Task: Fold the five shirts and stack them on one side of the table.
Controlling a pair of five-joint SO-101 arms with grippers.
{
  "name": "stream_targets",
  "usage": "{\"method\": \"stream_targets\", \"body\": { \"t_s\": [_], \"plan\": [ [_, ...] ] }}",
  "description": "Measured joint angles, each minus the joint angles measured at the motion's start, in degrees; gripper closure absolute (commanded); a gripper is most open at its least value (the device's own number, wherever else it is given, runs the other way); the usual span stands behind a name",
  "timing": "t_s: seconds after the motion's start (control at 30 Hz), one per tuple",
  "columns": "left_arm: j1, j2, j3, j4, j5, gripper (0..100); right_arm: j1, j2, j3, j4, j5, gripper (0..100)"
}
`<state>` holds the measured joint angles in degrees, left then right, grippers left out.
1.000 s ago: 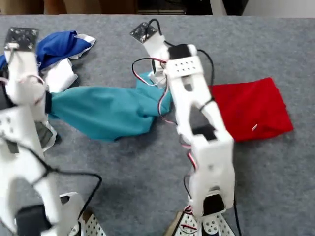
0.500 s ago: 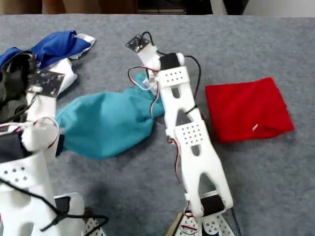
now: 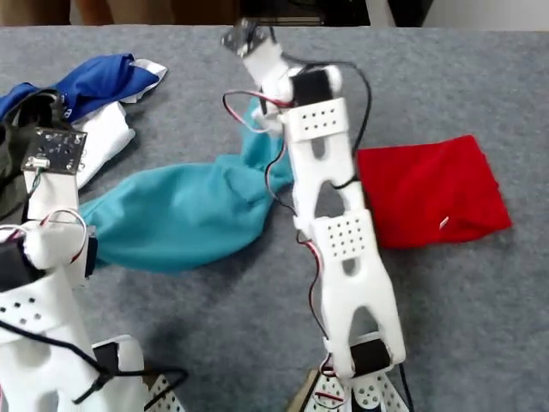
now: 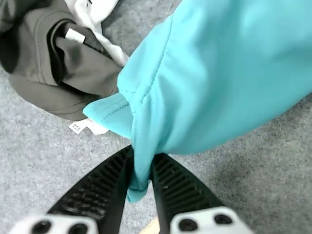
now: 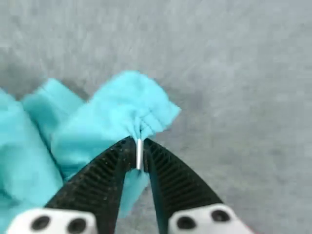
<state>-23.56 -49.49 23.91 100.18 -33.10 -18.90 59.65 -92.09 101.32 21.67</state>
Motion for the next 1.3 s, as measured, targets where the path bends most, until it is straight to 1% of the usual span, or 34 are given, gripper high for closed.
{"method": "stream_targets", "body": {
  "t_s": [0.2,0.37,0.47,0.7,0.83,0.93,1.07,1.17,1.3],
  "plan": [
    [-2.5,7.3,0.0,0.0,0.0,80,0.2,-18.4,10.2,0.0,0.0,99.3],
    [-3.7,14.0,0.0,0.0,0.0,71,0.3,-34.1,17.2,0.2,0.0,99.3],
    [-3.7,17.3,0.0,-0.4,0.0,68,1.4,-42.6,18.5,0.2,0.0,99.3],
    [-2.8,23.2,-4.6,-1.8,0.3,68,5.7,-59.7,19.0,0.2,0.0,99.3],
    [2.3,26.4,-9.0,-1.9,5.4,68,6.2,-64.5,19.0,0.2,0.8,99.3],
    [7.9,29.4,-12.7,-3.4,11.5,68,6.3,-65.4,20.7,0.2,1.5,99.3],
    [14.7,33.4,-18.8,-3.7,19.9,68,6.4,-65.5,26.6,0.2,2.3,99.3],
    [16.2,35.3,-24.3,-3.7,23.3,68,4.6,-65.5,31.7,0.2,2.3,99.3],
    [15.6,36.1,-32.9,-3.7,29.0,68,-1.3,-65.5,37.3,0.2,2.3,99.3]
  ]
}}
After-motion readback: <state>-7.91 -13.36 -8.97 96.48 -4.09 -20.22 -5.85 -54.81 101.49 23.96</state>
